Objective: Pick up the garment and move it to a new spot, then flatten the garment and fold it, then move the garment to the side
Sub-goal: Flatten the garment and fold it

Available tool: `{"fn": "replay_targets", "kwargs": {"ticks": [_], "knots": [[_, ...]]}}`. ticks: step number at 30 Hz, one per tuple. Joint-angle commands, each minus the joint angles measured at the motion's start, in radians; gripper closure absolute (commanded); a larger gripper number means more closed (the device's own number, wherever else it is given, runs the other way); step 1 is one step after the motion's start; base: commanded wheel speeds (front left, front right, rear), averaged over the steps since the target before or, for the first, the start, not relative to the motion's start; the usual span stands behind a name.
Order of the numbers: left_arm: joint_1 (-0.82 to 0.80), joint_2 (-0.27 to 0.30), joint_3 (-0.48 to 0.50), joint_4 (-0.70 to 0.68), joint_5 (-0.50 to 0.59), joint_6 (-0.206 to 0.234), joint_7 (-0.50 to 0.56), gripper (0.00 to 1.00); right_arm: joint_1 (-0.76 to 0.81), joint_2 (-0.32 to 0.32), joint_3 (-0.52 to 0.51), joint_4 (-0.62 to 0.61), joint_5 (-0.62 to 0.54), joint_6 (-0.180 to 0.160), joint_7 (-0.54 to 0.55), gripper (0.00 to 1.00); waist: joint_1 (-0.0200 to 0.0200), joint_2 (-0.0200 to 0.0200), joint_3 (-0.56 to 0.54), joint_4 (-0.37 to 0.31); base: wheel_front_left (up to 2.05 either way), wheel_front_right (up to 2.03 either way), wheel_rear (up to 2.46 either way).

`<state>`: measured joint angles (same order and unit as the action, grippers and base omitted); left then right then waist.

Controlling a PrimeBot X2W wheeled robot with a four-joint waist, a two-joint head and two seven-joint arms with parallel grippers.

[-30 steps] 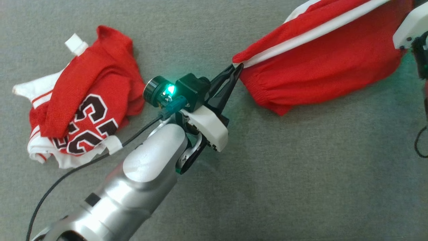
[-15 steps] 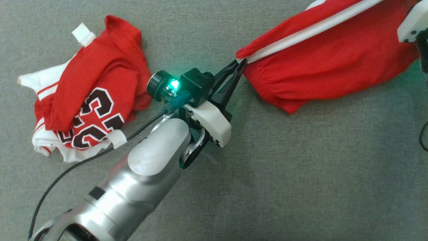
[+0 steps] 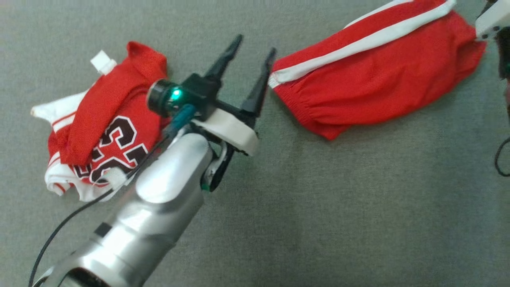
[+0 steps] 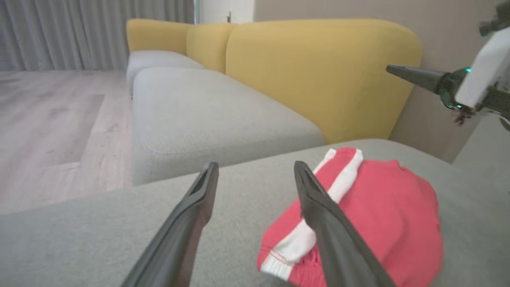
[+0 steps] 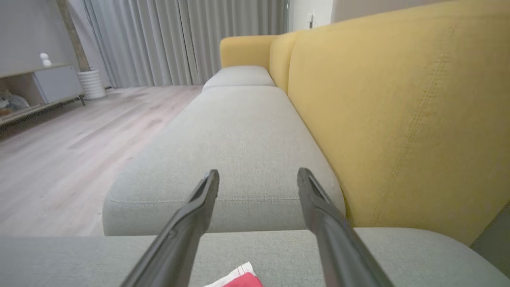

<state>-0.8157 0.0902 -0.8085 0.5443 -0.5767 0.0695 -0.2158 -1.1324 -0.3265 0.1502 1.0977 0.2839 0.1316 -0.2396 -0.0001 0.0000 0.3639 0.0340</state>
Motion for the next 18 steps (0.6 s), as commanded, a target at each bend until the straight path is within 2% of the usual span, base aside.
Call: {"fn": "replay_targets", "kwargs": {"ticks": [1,6,10,14,18], "knots": [[-0.004,0.033,0.048,-0.039,-0.002,0.018,-0.018,0.00,0.034,-0.001,0.017,-0.054,0.027,-0.001,-0.014,0.00,0.0001,0.0000,-0.039,-0.017,0.00,0.00,0.00],[0.069,0.090,0.135,-0.115,0.013,0.089,-0.043,0.00,0.169,-0.021,0.068,-0.230,0.103,-0.001,-0.021,0.00,0.0001,0.0000,-0.104,-0.050,0.00,0.00,0.00],[0.174,0.122,0.203,-0.207,0.035,0.124,-0.045,0.00,0.316,-0.034,0.062,-0.389,0.132,-0.001,-0.022,0.00,0.0001,0.0000,-0.147,-0.075,0.00,0.00,0.00],[0.290,0.138,0.262,-0.274,0.065,0.131,-0.046,0.00,0.474,-0.020,0.041,-0.500,0.127,-0.001,-0.022,0.00,0.0001,0.0000,-0.182,-0.096,0.00,0.00,0.00],[0.391,0.131,0.308,-0.304,0.095,0.123,-0.046,0.00,0.622,0.028,-0.007,-0.576,0.121,-0.001,-0.019,0.00,0.0001,0.0000,-0.212,-0.110,0.00,0.00,0.00]]}}
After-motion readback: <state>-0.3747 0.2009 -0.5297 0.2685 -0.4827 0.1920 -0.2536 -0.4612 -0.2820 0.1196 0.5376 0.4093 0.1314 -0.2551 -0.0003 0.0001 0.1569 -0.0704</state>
